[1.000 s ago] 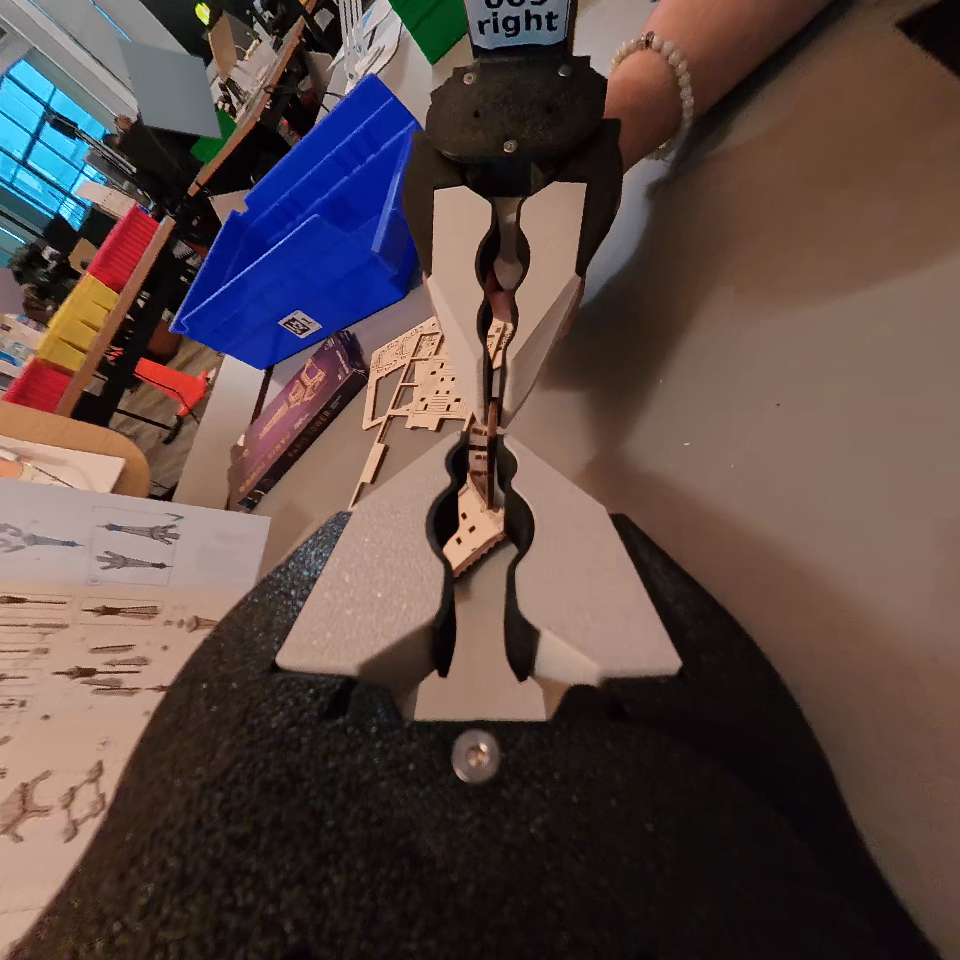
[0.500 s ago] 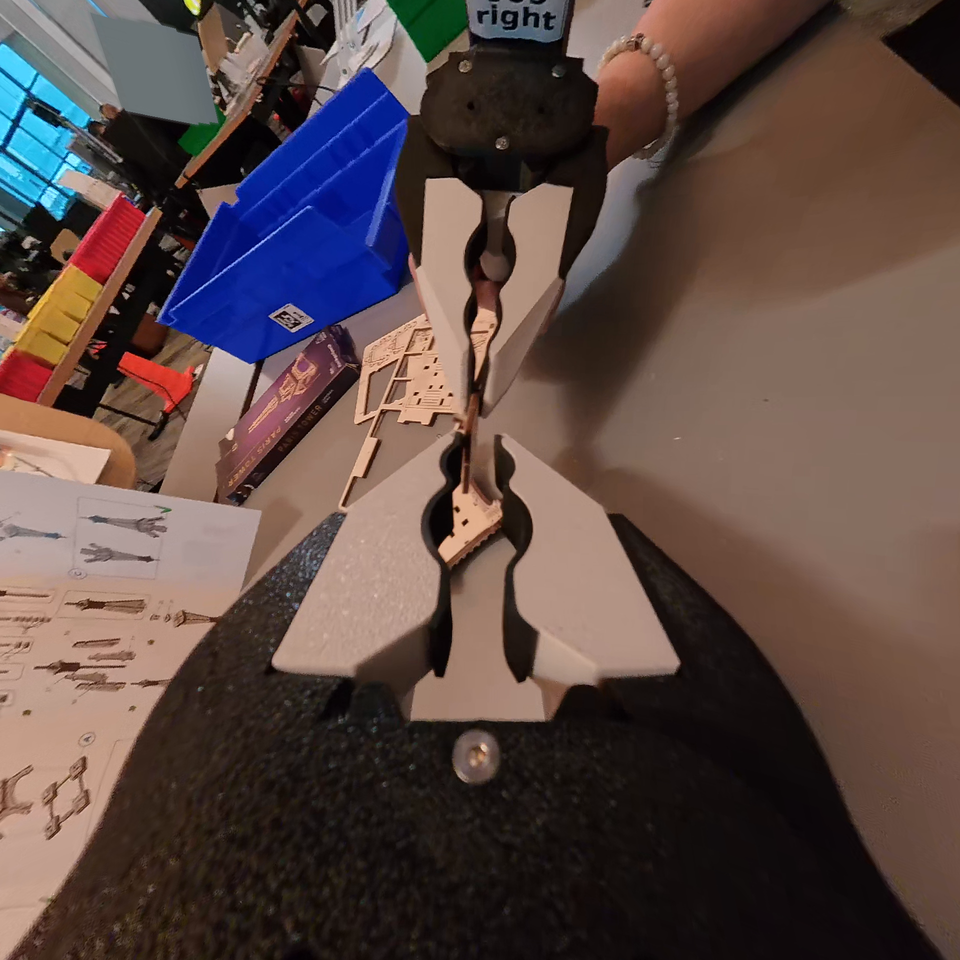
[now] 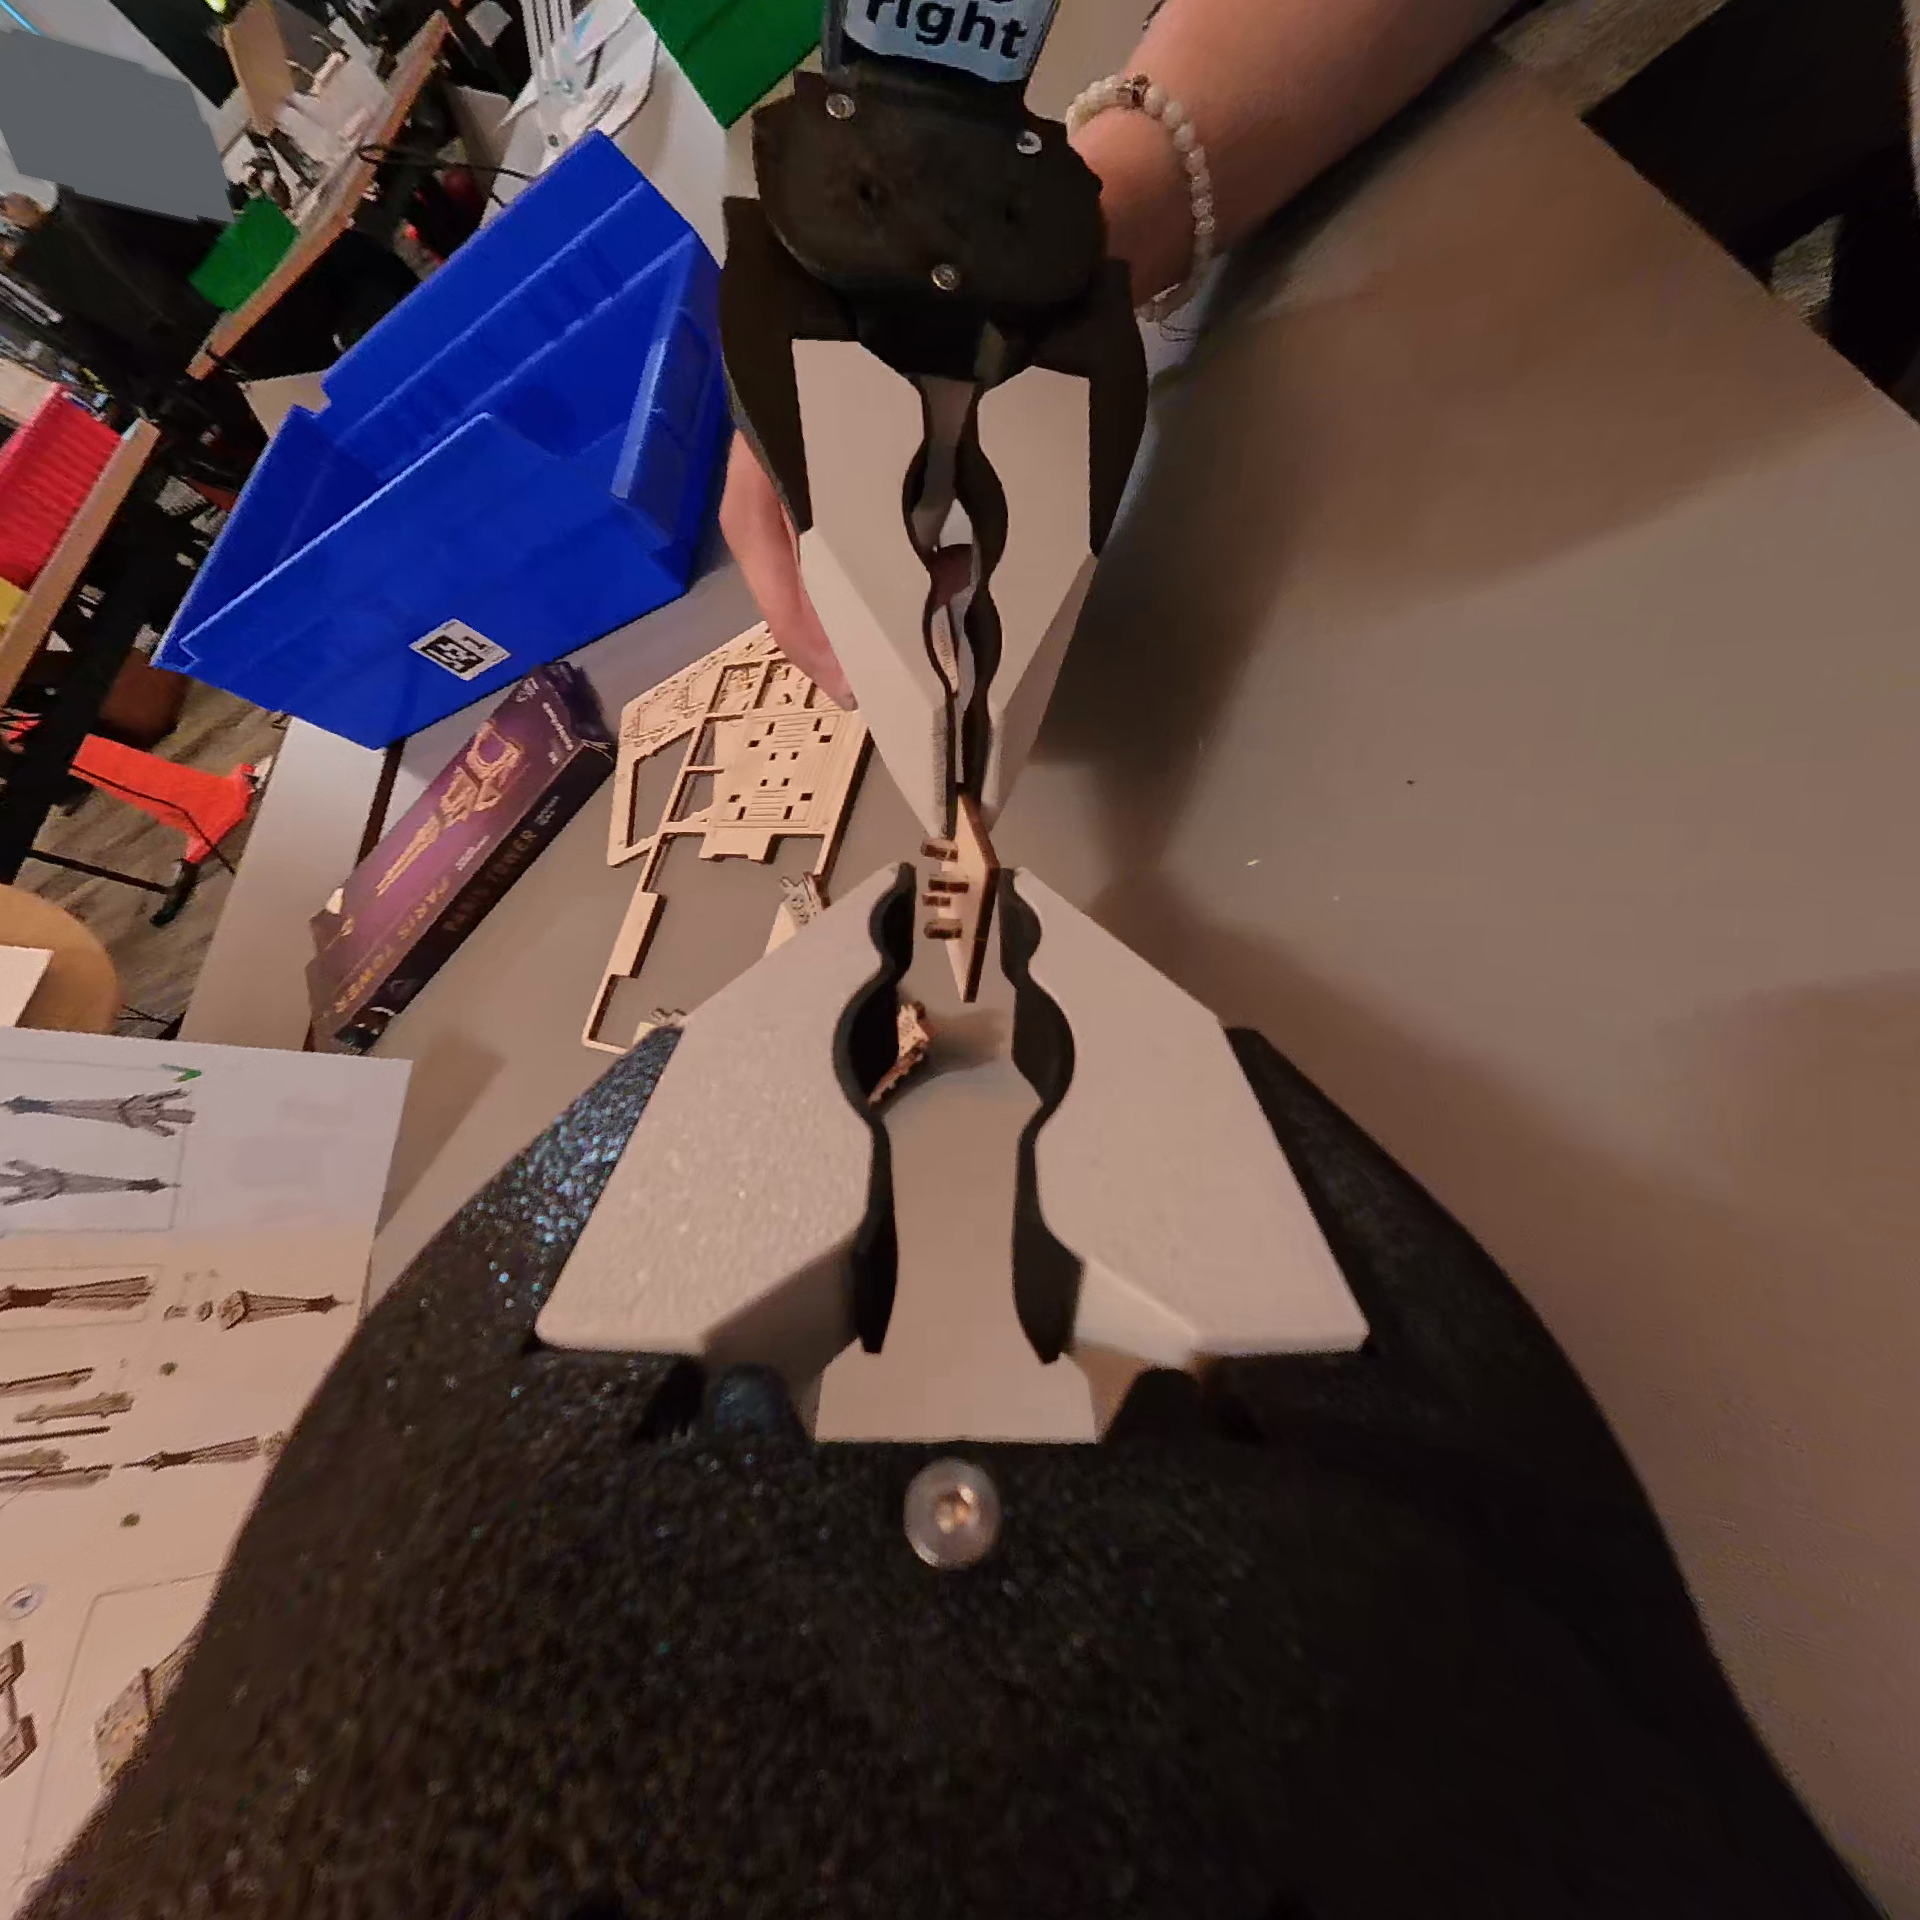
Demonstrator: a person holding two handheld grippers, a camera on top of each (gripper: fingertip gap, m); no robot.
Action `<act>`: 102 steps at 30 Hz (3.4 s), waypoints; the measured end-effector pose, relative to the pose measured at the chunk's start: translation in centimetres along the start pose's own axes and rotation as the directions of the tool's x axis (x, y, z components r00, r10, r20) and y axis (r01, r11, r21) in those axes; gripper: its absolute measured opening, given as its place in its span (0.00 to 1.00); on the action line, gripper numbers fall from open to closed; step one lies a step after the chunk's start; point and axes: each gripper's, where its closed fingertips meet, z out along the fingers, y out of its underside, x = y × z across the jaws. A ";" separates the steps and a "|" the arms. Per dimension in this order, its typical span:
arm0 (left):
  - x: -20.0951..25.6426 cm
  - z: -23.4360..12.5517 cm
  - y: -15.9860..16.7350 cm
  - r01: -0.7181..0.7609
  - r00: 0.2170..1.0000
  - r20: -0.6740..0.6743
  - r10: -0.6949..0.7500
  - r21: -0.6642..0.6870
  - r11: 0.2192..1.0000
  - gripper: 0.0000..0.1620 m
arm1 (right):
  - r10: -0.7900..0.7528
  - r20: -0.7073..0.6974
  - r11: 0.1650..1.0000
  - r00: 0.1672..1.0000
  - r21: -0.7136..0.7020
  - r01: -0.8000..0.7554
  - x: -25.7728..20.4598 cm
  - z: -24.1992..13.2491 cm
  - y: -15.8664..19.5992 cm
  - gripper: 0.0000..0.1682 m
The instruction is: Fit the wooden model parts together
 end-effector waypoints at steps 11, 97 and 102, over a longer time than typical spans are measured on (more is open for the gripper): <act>0.5 0.7 0.4 -0.016 1.000 -0.014 0.016 -0.033 0.999 0.07 | -0.062 0.007 0.998 0.998 -0.025 0.063 -0.3 0.0 0.3 0.00; -1.6 0.6 -0.1 -0.024 0.992 0.126 0.022 0.014 1.000 0.05 | 0.000 -0.087 1.000 0.996 -0.002 0.000 1.4 -0.5 0.3 0.00; -1.6 0.6 -0.1 -0.024 0.992 0.128 0.023 0.005 1.000 0.05 | 0.020 -0.080 1.000 0.997 0.002 -0.020 1.3 -0.5 0.2 0.00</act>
